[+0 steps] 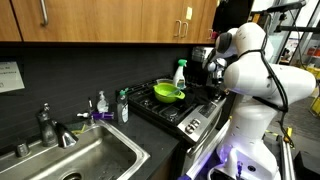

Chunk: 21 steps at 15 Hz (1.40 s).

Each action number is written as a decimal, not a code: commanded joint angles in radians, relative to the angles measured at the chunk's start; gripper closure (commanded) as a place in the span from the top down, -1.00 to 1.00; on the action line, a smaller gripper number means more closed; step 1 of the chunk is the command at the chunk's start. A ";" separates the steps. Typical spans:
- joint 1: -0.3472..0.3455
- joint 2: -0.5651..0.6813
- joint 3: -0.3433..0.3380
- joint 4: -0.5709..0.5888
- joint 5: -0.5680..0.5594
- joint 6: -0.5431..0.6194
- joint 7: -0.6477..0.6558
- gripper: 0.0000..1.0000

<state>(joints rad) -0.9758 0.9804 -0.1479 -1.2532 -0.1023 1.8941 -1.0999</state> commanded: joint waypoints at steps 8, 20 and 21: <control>-0.021 -0.101 0.061 -0.212 0.013 0.155 -0.292 -0.89; -0.010 -0.143 0.039 -0.267 -0.041 0.273 -0.782 -0.89; -0.004 -0.141 0.033 -0.258 -0.055 0.268 -0.817 -0.89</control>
<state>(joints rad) -0.9956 0.8585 -0.1279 -1.4803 -0.1264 2.1568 -1.8140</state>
